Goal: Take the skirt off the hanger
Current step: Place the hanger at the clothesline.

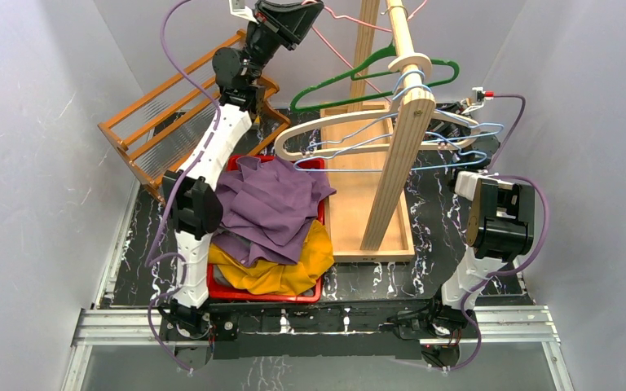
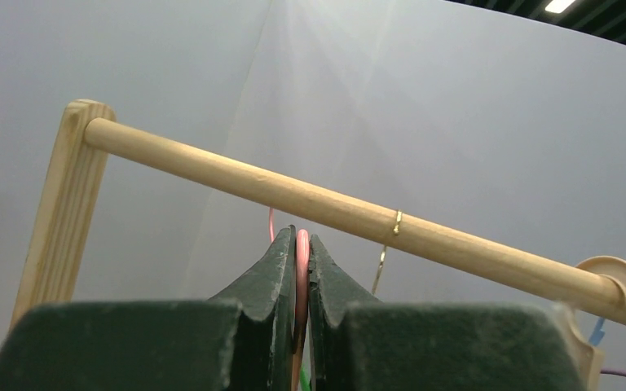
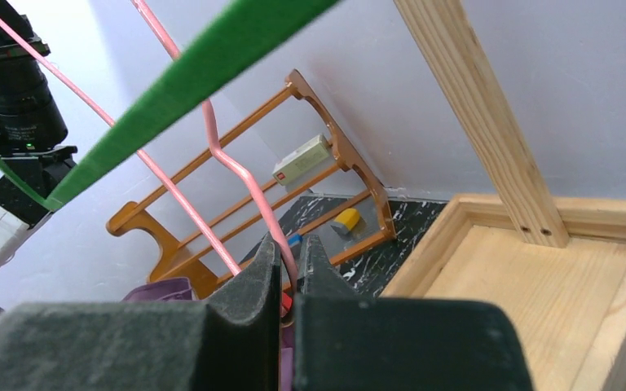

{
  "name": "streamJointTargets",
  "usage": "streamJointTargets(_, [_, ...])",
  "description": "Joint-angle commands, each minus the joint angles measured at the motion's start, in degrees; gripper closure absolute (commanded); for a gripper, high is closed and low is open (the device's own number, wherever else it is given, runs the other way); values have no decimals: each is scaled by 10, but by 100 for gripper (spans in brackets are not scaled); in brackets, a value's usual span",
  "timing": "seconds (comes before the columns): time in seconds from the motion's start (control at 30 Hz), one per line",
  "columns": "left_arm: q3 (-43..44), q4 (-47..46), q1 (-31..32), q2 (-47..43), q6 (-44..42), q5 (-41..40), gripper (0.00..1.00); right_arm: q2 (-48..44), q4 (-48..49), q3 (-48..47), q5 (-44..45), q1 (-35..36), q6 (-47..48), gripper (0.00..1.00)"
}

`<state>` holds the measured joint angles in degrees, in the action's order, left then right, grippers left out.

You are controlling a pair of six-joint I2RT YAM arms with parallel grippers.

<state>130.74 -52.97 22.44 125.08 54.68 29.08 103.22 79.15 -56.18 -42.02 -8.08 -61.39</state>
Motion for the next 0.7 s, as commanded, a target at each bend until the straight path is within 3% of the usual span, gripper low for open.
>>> streamJointTargets(0.0, [-40, -8, 42, -54, 12, 99, 100, -24, 42, -37, 89, 4, -104, 100])
streamJointTargets(0.17, [-110, -13, 31, -107, -16, 74, 100, -31, 41, -40, 84, 11, -108, 100])
streamJointTargets(0.47, [-116, -14, 20, -128, -12, 90, 100, -57, 49, -48, 83, 22, -122, 100])
streamJointTargets(0.67, [-198, -16, -4, -184, -32, 47, 100, -66, 31, -55, 82, 34, -117, 100])
